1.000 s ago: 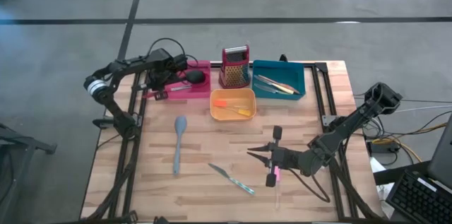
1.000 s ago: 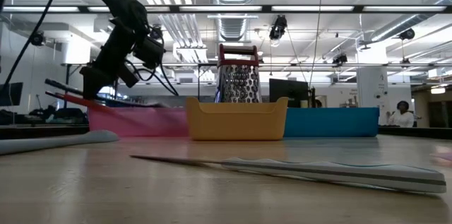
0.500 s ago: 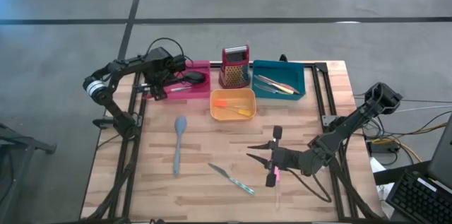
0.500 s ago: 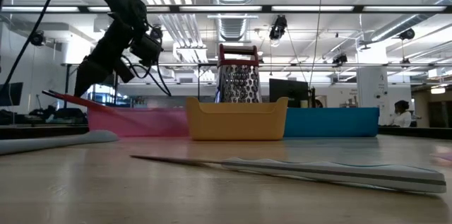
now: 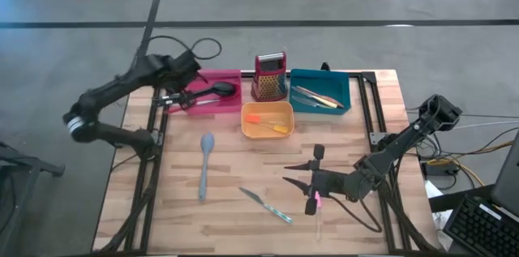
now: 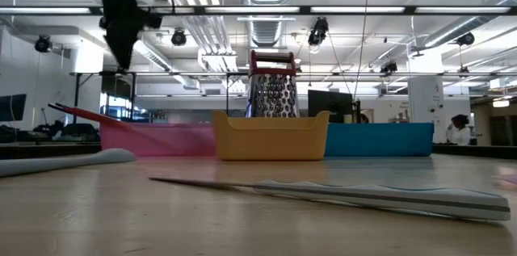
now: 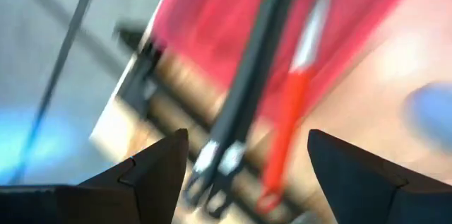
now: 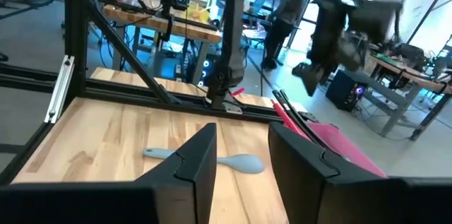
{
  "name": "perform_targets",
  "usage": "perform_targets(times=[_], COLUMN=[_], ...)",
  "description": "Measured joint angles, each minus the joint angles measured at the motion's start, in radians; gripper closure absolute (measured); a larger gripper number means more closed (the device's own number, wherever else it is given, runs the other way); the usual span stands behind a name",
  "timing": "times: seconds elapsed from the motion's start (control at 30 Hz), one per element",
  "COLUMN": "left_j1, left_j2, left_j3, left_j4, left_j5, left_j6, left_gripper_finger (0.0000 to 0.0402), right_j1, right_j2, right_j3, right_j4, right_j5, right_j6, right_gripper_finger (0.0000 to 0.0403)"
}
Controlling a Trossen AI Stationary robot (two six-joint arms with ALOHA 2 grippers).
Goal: Pick & Place Kitchen Items
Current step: Put the light blue serving spoon into the red bin
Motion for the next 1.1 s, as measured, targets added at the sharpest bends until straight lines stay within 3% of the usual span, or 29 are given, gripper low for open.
perform_targets(times=[0.2, 0.47, 0.77, 0.93, 1.1], left_j1=[-0.18, -0.559, -0.91, -0.984, -0.986], left_j2=[-0.221, -0.412, -0.372, -0.304, -0.27], left_j3=[-0.036, -0.276, -0.62, -0.722, -0.742], left_j4=[0.302, 0.991, 1.623, 1.861, 1.95], left_j5=[0.165, 0.185, 0.131, 0.112, 0.108], left_j6=[-0.154, -0.198, -0.167, -0.106, -0.089], left_gripper_finger=[0.0108, 0.0108, 0.0108, 0.0108, 0.0108], right_j1=[0.0, 0.001, 0.001, 0.001, 0.001], right_j2=[0.0, 0.0, -0.001, -0.001, -0.001], right_j3=[0.0, -0.005, -0.01, -0.01, -0.01], right_j4=[-0.001, -0.042, -0.043, -0.042, -0.039], right_j5=[0.0, 0.0, -0.018, -0.019, -0.019], right_j6=[0.046, 0.134, 0.179, 0.172, 0.172], right_gripper_finger=[0.0269, 0.0294, 0.035, 0.0372, 0.0385])
